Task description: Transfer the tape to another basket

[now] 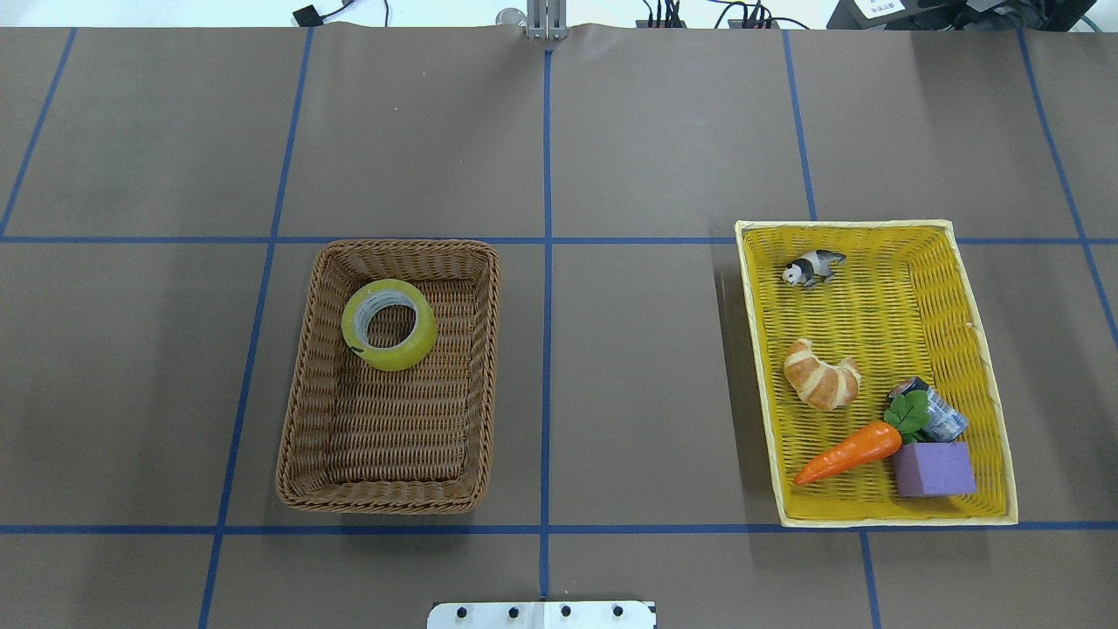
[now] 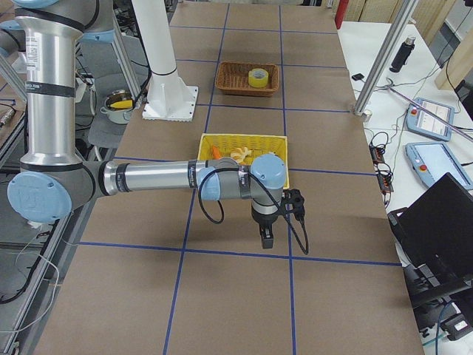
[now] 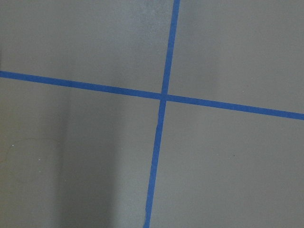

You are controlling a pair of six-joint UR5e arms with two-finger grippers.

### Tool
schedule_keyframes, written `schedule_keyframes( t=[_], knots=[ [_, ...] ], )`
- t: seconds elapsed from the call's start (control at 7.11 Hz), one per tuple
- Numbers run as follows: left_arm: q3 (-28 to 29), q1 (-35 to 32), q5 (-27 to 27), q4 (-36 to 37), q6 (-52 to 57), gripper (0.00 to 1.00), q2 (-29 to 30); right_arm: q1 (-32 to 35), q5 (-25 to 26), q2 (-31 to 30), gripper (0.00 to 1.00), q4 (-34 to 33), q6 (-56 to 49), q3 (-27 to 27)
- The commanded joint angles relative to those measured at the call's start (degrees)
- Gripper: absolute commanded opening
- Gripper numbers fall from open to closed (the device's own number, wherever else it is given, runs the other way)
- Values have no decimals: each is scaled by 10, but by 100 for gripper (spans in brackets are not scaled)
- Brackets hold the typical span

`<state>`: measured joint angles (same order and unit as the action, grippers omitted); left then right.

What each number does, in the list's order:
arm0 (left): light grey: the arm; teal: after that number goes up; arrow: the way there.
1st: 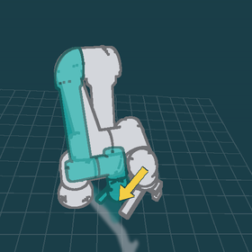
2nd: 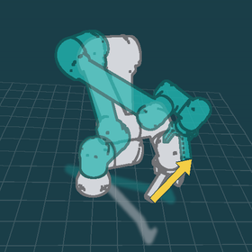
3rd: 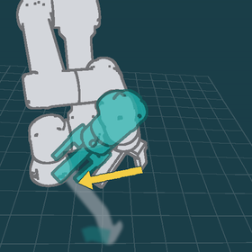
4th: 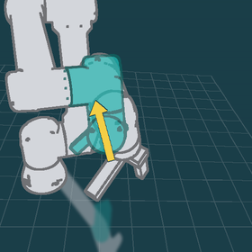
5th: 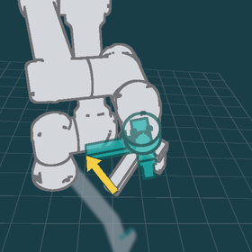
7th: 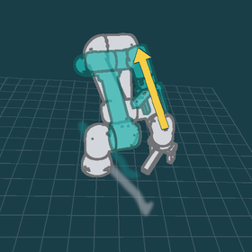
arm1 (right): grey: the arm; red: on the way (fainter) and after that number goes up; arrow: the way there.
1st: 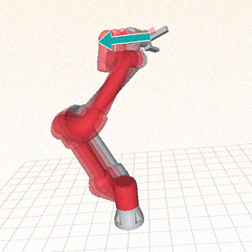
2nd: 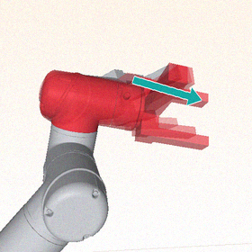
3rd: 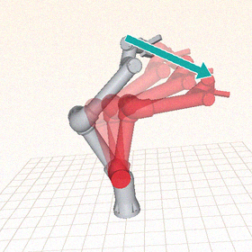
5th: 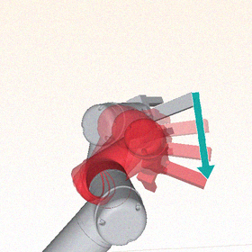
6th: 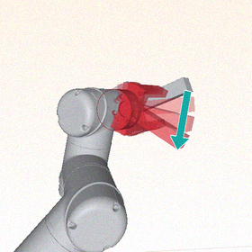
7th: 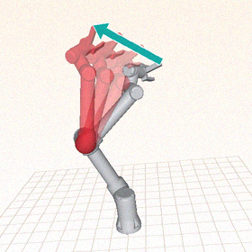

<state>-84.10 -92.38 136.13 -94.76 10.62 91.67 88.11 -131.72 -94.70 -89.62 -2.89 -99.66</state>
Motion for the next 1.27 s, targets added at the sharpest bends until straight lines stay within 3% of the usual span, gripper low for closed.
schedule_keyframes(
  t=[0.0, 0.84, 1.13],
  knots=[
    [-1, 0, 0, -1, 0, 99, -7, -1, -1, -2, 100, 0, 1, 0],
    [-2, 1, 0, -1, 0, 99, -6, -47, 8, -4, 100, -7, 0, 1],
    [-2, 0, 0, -1, 0, 99, -6, -48, 38, -11, 100, -5, 2, -4]
  ],
)
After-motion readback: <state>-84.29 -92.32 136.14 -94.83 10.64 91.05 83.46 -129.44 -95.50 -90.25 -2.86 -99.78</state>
